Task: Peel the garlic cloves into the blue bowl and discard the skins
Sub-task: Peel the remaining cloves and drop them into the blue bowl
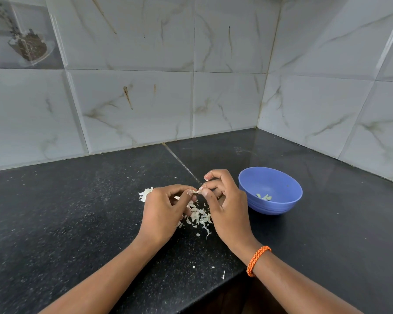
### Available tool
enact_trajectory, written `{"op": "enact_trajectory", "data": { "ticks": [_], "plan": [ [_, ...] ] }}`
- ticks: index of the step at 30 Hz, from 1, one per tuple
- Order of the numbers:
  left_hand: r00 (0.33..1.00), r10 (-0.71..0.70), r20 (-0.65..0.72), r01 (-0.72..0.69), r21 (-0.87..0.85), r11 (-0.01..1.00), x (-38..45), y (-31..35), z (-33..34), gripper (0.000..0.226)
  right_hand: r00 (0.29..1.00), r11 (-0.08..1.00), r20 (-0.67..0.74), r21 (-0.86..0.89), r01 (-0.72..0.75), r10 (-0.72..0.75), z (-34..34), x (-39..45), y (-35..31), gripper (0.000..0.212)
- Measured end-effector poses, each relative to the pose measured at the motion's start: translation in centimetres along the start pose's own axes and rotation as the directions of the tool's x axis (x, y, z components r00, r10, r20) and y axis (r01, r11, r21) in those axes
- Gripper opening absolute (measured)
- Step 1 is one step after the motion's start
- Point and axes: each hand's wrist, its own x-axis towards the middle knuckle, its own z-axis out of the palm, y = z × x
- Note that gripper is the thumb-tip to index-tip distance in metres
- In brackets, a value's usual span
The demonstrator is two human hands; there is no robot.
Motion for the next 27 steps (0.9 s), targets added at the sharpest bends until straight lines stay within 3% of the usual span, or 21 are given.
{"op": "enact_trajectory", "data": {
  "ticks": [11, 15, 27],
  "plan": [
    [0.997, 0.007, -0.072, -0.003, 0.058, 0.998, 0.03, 0.17, -0.21, 0.012, 0.999, 1.0, 0.043, -0.003, -0.014, 0.014, 0.08, -0.07, 0.09, 0.026],
    [0.998, 0.04, -0.048, -0.036, 0.076, 0.996, -0.1, 0.37, -0.23, 0.012, 0.996, 1.0, 0.087, 0.001, -0.015, 0.015, 0.24, -0.05, -0.06, 0.041],
    [0.998, 0.045, -0.046, -0.04, 0.118, 0.992, -0.1, 0.41, -0.14, 0.01, 0.999, 0.999, -0.024, -0.024, -0.046, 0.045, -0.02, 0.27, 0.77, 0.041]
  ]
}}
